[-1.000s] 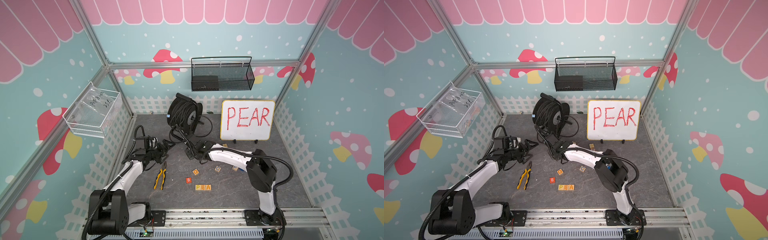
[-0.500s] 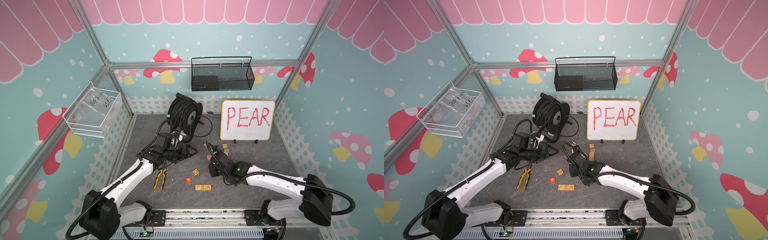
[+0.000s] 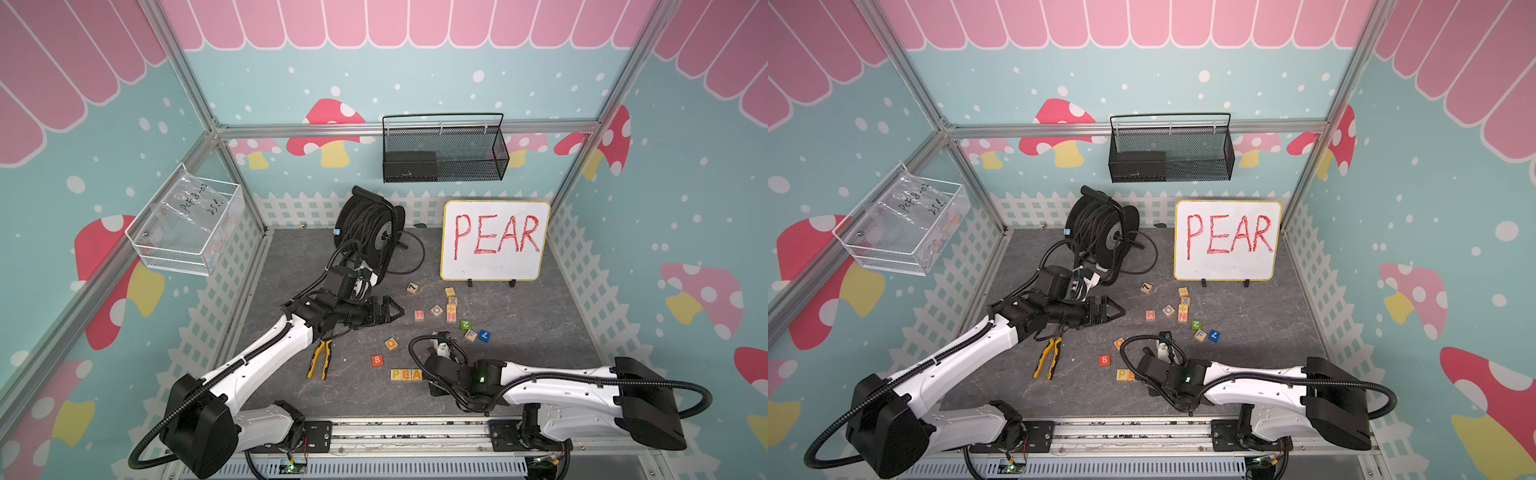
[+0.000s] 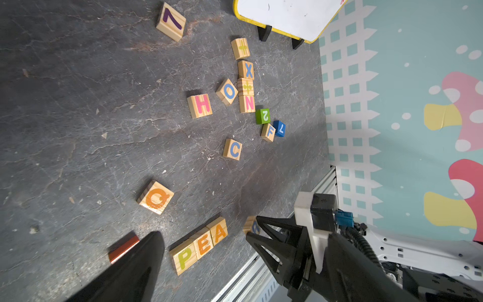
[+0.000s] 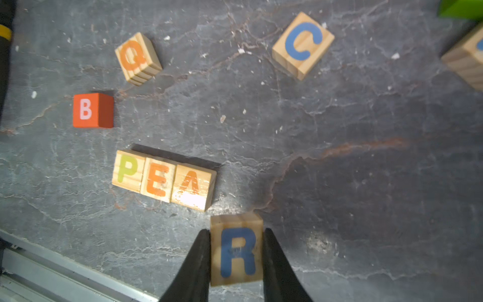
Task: Spell the uppercase word “pear” with letter blocks
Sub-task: Move the letter blocks to the center of the board.
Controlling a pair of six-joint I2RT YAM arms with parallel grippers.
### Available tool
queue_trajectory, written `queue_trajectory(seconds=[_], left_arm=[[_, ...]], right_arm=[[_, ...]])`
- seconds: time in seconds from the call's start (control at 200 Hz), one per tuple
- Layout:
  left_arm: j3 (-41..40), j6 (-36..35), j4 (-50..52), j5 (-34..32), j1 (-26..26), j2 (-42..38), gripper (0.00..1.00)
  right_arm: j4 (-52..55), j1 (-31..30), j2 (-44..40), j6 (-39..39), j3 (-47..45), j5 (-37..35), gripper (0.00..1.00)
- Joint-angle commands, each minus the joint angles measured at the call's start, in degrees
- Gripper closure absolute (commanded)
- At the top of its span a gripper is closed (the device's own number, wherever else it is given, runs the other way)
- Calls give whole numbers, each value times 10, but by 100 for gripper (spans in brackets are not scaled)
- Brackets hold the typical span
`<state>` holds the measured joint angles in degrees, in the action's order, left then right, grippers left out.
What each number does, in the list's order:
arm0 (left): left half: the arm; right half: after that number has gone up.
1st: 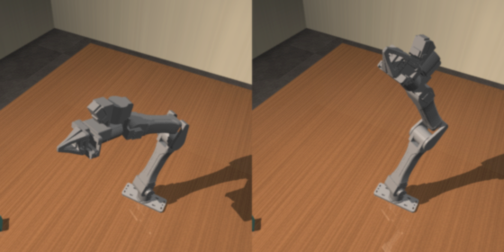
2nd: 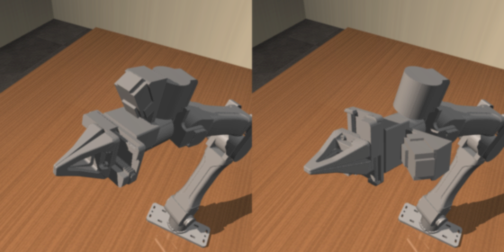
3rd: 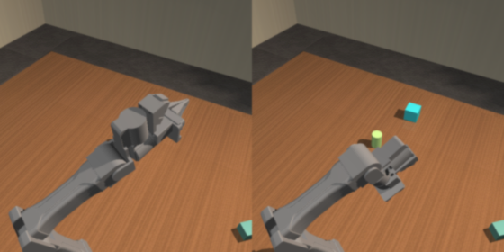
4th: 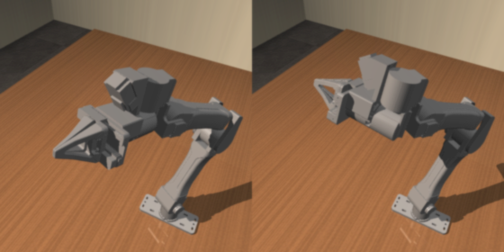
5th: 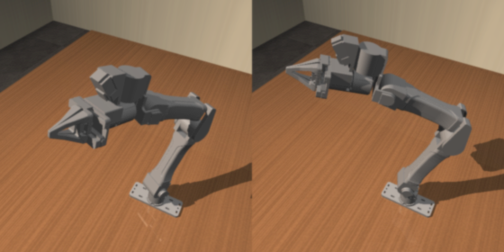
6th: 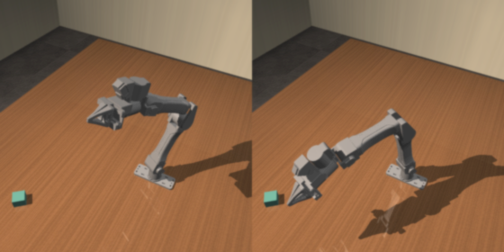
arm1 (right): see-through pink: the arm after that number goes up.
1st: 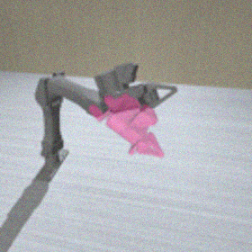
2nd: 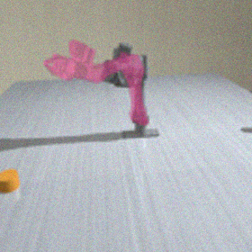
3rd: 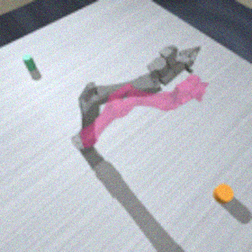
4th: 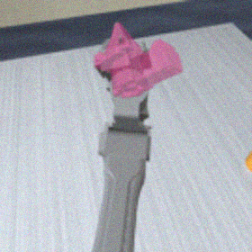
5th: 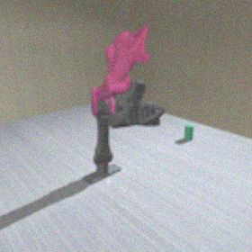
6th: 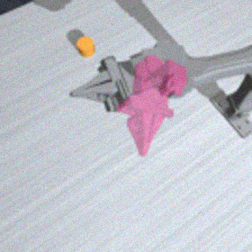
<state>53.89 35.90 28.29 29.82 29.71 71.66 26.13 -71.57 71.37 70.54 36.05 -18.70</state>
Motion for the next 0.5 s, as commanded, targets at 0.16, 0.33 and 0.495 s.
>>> queue_trajectory(seconds=[0.16, 0.33, 0.495], left_arm=[[-10, -11, 7, -13, 3, -21, 1], [-11, -12, 7, -12, 3, -25, 1], [-12, -13, 7, -13, 2, -25, 1]], right_arm=[[13, -5, 57, 70, 12, -45, 73], [10, -5, 77, 85, 14, -55, 73], [0, -5, 71, 83, 18, -73, 73]])
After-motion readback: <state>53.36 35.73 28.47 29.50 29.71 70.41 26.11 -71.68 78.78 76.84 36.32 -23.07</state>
